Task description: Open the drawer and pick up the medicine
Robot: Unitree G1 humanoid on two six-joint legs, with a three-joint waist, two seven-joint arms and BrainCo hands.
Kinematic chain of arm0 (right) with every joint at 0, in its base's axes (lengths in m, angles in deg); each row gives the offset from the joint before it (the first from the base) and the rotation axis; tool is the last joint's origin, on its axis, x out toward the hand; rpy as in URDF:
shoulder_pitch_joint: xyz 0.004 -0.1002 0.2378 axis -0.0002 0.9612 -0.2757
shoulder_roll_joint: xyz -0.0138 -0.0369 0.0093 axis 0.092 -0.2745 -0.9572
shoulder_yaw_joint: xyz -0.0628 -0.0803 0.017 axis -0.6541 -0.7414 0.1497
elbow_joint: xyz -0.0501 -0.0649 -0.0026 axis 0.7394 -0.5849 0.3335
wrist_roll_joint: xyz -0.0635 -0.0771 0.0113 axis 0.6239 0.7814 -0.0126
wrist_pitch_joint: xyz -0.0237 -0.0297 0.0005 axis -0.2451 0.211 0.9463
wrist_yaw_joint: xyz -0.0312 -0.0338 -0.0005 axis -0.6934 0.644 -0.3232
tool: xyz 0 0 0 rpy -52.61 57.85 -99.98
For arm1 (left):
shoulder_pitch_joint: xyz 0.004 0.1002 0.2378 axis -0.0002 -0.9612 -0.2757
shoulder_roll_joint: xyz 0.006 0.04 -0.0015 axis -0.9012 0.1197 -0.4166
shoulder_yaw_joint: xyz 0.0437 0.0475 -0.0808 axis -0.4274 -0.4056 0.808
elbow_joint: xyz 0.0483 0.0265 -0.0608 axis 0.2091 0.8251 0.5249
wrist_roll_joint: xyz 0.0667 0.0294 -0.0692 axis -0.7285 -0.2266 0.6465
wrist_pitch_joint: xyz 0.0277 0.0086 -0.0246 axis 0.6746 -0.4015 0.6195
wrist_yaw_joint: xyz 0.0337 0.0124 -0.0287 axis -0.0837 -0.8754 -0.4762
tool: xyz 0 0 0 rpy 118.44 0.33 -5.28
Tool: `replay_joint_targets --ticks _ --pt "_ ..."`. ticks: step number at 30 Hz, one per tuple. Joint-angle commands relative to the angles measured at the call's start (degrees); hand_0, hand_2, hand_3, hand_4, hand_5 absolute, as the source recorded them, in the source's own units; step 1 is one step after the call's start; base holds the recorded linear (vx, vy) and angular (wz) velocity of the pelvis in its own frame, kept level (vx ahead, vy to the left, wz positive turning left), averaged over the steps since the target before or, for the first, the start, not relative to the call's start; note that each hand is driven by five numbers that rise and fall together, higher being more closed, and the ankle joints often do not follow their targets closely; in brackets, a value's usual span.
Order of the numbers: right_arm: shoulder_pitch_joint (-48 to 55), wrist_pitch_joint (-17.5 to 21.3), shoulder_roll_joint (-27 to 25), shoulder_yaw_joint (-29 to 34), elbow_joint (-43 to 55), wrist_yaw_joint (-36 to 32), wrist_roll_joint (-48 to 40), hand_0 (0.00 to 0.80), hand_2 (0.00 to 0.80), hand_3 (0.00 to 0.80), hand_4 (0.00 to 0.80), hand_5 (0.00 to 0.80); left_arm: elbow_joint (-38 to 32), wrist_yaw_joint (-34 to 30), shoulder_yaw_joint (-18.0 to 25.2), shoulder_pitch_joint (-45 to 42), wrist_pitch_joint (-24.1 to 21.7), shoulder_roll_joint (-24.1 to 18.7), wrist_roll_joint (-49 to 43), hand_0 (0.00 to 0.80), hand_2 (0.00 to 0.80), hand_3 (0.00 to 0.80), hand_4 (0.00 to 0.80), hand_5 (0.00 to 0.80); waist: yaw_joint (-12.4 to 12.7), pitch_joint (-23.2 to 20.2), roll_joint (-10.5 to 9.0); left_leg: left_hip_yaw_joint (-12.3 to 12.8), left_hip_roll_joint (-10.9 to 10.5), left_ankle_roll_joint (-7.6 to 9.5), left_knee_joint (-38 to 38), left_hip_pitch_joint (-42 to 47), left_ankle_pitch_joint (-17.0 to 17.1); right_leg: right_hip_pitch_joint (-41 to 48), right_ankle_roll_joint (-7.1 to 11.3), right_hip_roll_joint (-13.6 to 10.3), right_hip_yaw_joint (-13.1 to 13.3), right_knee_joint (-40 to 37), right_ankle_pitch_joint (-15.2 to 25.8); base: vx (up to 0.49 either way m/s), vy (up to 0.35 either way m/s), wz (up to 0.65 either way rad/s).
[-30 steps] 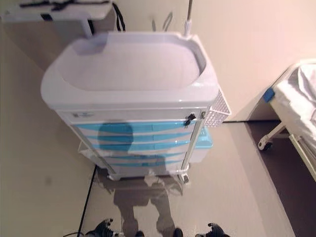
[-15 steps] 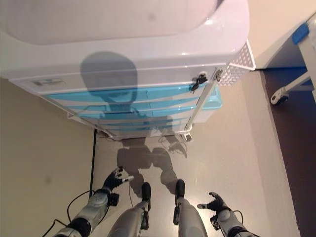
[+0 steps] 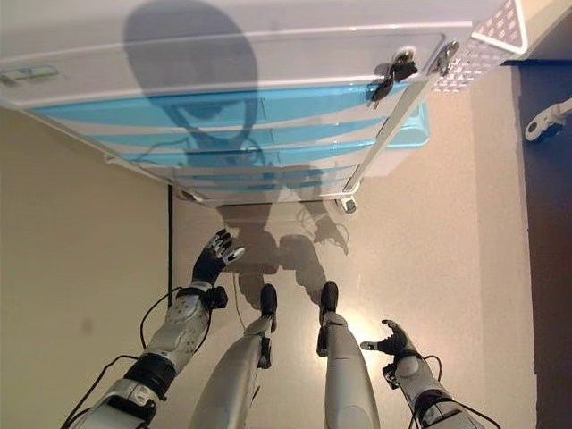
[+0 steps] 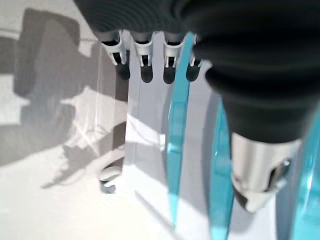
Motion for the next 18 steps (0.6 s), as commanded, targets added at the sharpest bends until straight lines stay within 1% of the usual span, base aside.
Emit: replay_joint_targets --ticks 1,2,3,4,6,7,12,16,18 --pt "1.4 1.7 -1.1 -2.4 1.5 2.2 -2.8 0.0 0.0 0.0 0.0 0.0 -3.2 0.9 2.1 0.7 -4.6 2.2 8.2 0.0 0.0 0.0 0.0 0.0 -1.3 -4.9 -1.2 1.1 -1.2 1.08 1.6 -4.5 1.0 -1.9 2.11 0.4 0.4 -1.8 4.6 -0.027 -0.035 0.11" --pt "1.5 1.8 -0.9 -2.6 1.7 2.2 -2.7 0.0 0.0 0.0 0.0 0.0 -3.3 0.2 2.8 1.2 -4.9 3.1 11.0 0.0 0.0 0.0 0.0 0.0 -1.4 -4.9 -1.36 1.0 -1.2 1.08 2.0 -4.9 0.9 -2.2 2.12 0.4 0.3 -1.6 4.6 -0.022 -0.023 0.09" --pt "1.5 1.7 -0.9 -2.6 1.7 2.2 -2.7 0.0 0.0 0.0 0.0 0.0 -3.2 0.2 2.8 1.2 -4.9 3.1 11.0 0.0 0.0 0.0 0.0 0.0 -1.4 -5.0 -1.35 1.0 -1.2 1.08 2.0 -5.0 0.9 -2.3 2.12 0.4 0.3 -1.6 4.6 -0.009 -0.04 0.03" --pt "1.7 1.9 -0.7 -2.7 2.1 2.1 -2.8 0.0 0.0 0.0 0.0 0.0 -3.4 -0.7 3.6 2.0 -5.6 4.4 15.4 0.0 0.0 0.0 0.0 0.0 -1.7 -5.3 -1.74 0.8 -1.3 1.08 2.7 -5.6 0.6 -2.6 2.07 0.6 0.1 -1.5 4.6 -0.001 -0.038 0.02" --pt "2.2 2.0 -0.5 -2.9 2.1 1.9 -2.7 0.0 0.0 0.0 0.0 0.0 -3.1 -2.0 4.5 2.8 -5.6 5.6 20.1 0.0 0.0 0.0 0.0 0.0 -2.0 -5.8 -2.03 0.7 -1.1 1.01 2.9 -5.8 0.3 -2.9 2.04 0.7 0.1 -1.5 4.6 0.05 -0.034 0.05" --pt "2.5 2.0 -0.4 -3.0 2.1 1.7 -2.6 0.0 0.0 0.0 0.0 0.0 -3.0 -2.5 4.8 3.2 -5.8 6.2 22.5 0.0 0.0 0.0 0.0 0.0 -2.1 -6.3 -2.02 0.2 -1.0 0.64 3.1 -5.0 -1.5 -2.5 2.47 1.0 0.4 -1.0 3.1 0.106 -0.021 0.0" --pt "3.5 1.8 -0.4 -3.5 1.7 0.7 -1.8 0.0 0.0 0.0 0.0 0.0 -2.7 -6.2 6.1 5.7 -5.6 8.1 32.6 0.0 0.0 0.0 0.0 0.0 -2.9 -8.0 -2.42 0.3 -0.8 0.46 2.9 -5.2 -1.9 -2.7 2.65 1.4 0.7 -1.9 3.3 0.038 -0.007 -0.07" --pt "3.8 1.5 -0.4 -4.1 1.0 -0.1 -1.4 0.0 0.0 0.0 0.0 0.0 -0.5 -8.1 7.2 8.5 -5.0 8.6 37.9 0.0 0.0 0.0 0.0 0.0 -3.4 -8.6 -2.67 0.6 -0.6 0.39 2.6 -5.1 -2.2 -2.7 2.85 1.6 1.0 -2.5 3.6 0.005 0.003 -0.01" --pt "3.7 1.5 -0.5 -4.4 0.7 -0.5 -1.3 0.0 0.0 0.0 0.0 0.0 -0.1 -8.9 7.2 9.8 -5.0 8.4 39.0 0.0 0.0 0.0 0.0 0.0 -3.7 -8.7 -2.9 0.6 -0.5 0.4 2.6 -5.1 -2.3 -2.5 2.98 1.6 1.2 -3.1 3.9 0.017 -0.001 -0.04"
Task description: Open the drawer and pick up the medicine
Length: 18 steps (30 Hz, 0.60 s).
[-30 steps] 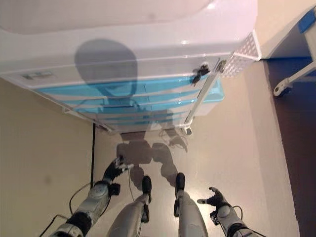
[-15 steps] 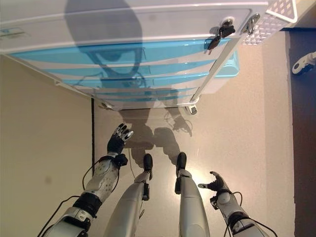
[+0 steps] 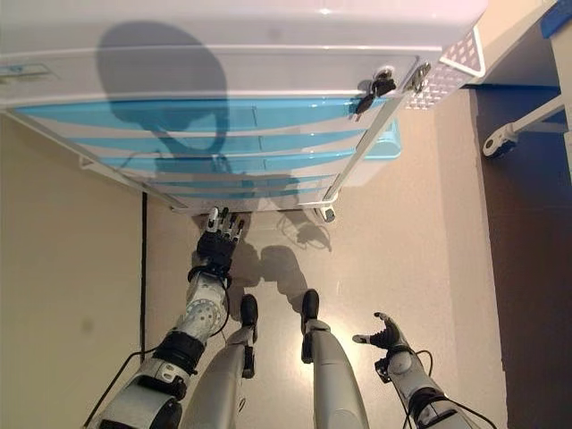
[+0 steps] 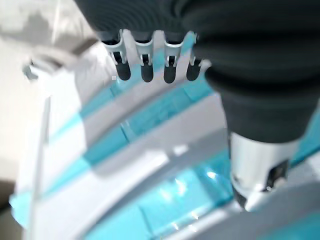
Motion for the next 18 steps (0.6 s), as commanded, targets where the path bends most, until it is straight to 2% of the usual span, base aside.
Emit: replay_joint_targets --ticks 1,9,18 --pt "2.1 0.9 -1.7 -2.2 0.1 -0.6 0.3 0.0 0.0 0.0 0.0 0.0 -0.1 -3.6 2.3 2.8 -1.2 0.3 2.8 0.0 0.0 0.0 0.0 0.0 -1.0 -1.3 1.58 0.5 -0.8 0.57 1.0 -2.7 -1.6 -0.7 3.11 1.1 0.3 -3.3 4.1 0.007 0.003 -0.03" --pt "2.1 1.6 -2.4 -3.3 1.0 -3.0 -0.5 0.0 0.0 0.0 0.0 0.0 -0.2 -7.9 -0.1 6.1 0.6 -2.4 2.2 0.0 0.0 0.0 0.0 0.0 -1.5 -1.1 0.82 0.7 -0.7 0.58 1.6 -2.8 -1.9 -0.5 3.35 1.1 0.4 -3.5 4.5 0.0 0.0 0.0" --pt "1.2 2.4 -1.4 -4.9 1.8 -4.3 -2.2 0.0 0.0 0.0 0.0 0.0 2.0 -8.1 1.1 12.3 -0.7 -3.4 3.4 0.0 0.0 0.0 0.0 0.0 -2.1 -0.2 -1.18 0.9 -0.4 0.29 0.4 -2.7 -1.3 0.0 3.67 1.5 0.7 -5.6 5.9 -0.008 -0.006 -0.04"
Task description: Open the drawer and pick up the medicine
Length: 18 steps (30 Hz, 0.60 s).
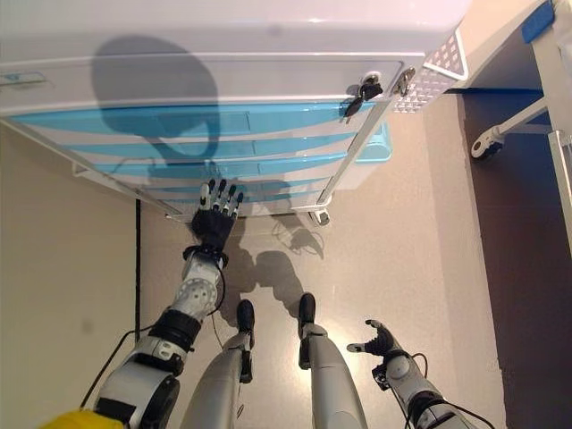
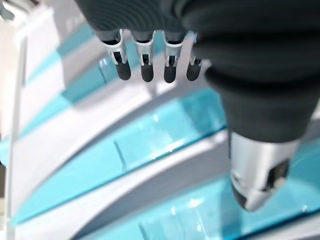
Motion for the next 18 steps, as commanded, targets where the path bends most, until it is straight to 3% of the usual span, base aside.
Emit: replay_joint_targets --ticks 1,18 --pt "1.1 1.8 -1.2 -1.9 0.9 -0.6 -2.1 0.0 0.0 0.0 0.0 0.0 0.4 -1.6 0.8 4.4 -1.9 -0.8 0.8 0.0 0.0 0.0 0.0 0.0 -0.5 0.5 -0.82 0.6 -1.2 0.32 -0.5 -1.0 -1.1 0.2 3.62 0.4 0.4 -2.5 3.7 -0.003 -0.011 -0.07" --pt "1.5 2.1 -1.2 -2.4 1.2 -1.1 -1.8 0.0 0.0 0.0 0.0 0.0 -7.0 -1.4 -2.5 7.5 -3.7 0.0 0.5 0.0 0.0 0.0 0.0 0.0 -1.0 1.6 -0.71 1.3 -1.5 0.46 -0.6 -0.5 -1.1 0.5 3.59 0.7 0.7 -3.2 4.4 0.0 0.001 -0.01"
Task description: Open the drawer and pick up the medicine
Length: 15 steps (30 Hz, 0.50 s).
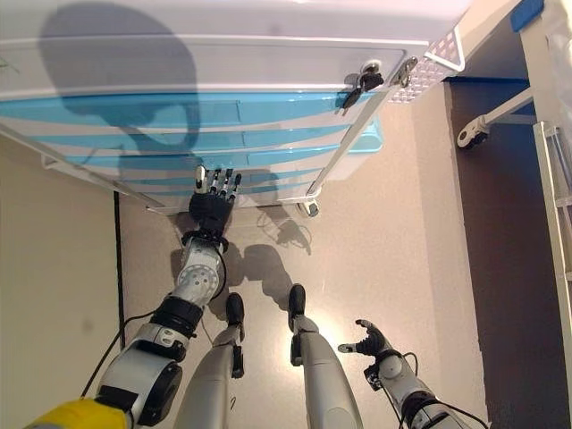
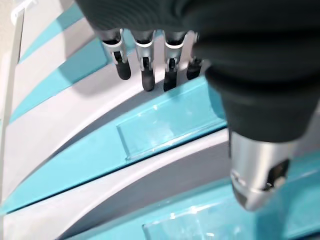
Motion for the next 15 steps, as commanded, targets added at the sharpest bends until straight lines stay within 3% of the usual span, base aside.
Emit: replay_joint_targets --ticks 1,2,3,5,6,8,9,15 --pt "1.6 1.3 -2.9 -1.1 1.1 -0.2 -0.8 0.0 0.0 0.0 0.0 0.0 -6.0 -1.9 -2.1 5.7 -1.6 0.1 -0.2 0.0 0.0 0.0 0.0 0.0 0.3 0.0 1.48 0.6 -1.7 0.36 0.0 -0.2 -1.2 0.4 3.55 0.3 0.2 -0.7 3.0 -0.008 -0.006 -0.04" --pt "1.7 1.4 -3.0 -1.2 0.8 -0.2 -0.7 0.0 0.0 0.0 0.0 0.0 -6.4 -2.0 -2.4 5.7 -1.6 0.0 -0.3 0.075 0.075 0.075 0.075 0.075 0.3 -0.1 1.58 0.6 -1.7 0.33 0.0 -0.1 -1.2 0.5 3.51 0.2 0.2 -0.6 3.0 -0.002 -0.004 -0.06" --pt "1.8 1.4 -3.1 -1.2 0.7 -0.4 -0.7 0.0 0.0 0.0 0.0 0.0 -6.9 -2.2 -2.5 5.7 -1.6 0.1 -0.3 0.097 0.097 0.097 0.097 0.097 0.4 -0.1 1.66 0.6 -1.7 0.32 -0.1 0.0 -1.2 0.5 3.49 0.2 0.2 -0.6 2.9 -0.007 -0.007 -0.08" --pt "1.9 1.4 -3.2 -1.2 0.3 -0.5 -0.5 0.0 0.0 0.0 0.0 0.0 -8.1 -2.5 -3.0 5.6 -1.7 0.2 -0.2 0.386 0.386 0.386 0.386 0.386 0.5 -0.2 1.79 0.6 -1.8 0.31 0.0 0.0 -1.1 0.5 3.45 0.1 0.2 -0.4 3.0 -0.006 -0.006 -0.05" --pt "1.9 1.4 -3.2 -1.2 0.3 -0.5 -0.5 0.0 0.0 0.0 0.0 0.0 -8.1 -2.5 -3.0 5.6 -1.7 0.2 -0.2 0.417 0.417 0.417 0.417 0.417 0.5 -0.2 1.79 0.6 -1.8 0.31 0.0 0.0 -1.1 0.5 3.45 0.1 0.2 -0.4 3.0 0.0 0.0 0.0" --pt "2.0 1.3 -3.3 -1.2 0.0 -0.9 -0.4 0.0 0.0 0.0 0.0 0.0 -9.8 -3.1 -3.6 5.5 -1.7 0.0 -0.4 0.769 0.769 0.769 0.769 0.769 0.6 -0.3 1.91 0.6 -1.8 0.24 -0.2 0.2 -1.0 0.6 3.39 0.1 0.1 -0.4 3.0 0.0 0.0 0.0" --pt "2.0 1.3 -3.3 -1.2 0.0 -0.9 -0.4 0.0 0.0 0.0 0.0 0.0 -9.8 -3.1 -3.6 5.5 -1.7 0.0 -0.4 0.8 0.8 0.8 0.8 0.8 0.6 -0.3 1.91 0.6 -1.8 0.24 -0.2 0.2 -1.0 0.6 3.39 0.1 0.1 -0.4 3.0 -0.005 -0.016 -0.03" --pt "2.8 1.6 -3.5 -1.2 -0.5 -1.5 -0.1 0.0 0.0 0.0 0.0 0.0 -14.0 -3.9 -4.3 4.0 -2.0 -0.2 -0.3 0.8 0.8 0.8 0.8 0.8 1.2 -0.4 1.88 -0.1 -1.8 0.04 -1.1 0.8 -0.3 1.2 3.22 -0.1 -0.5 -0.4 2.9 -0.007 -0.016 -0.01"
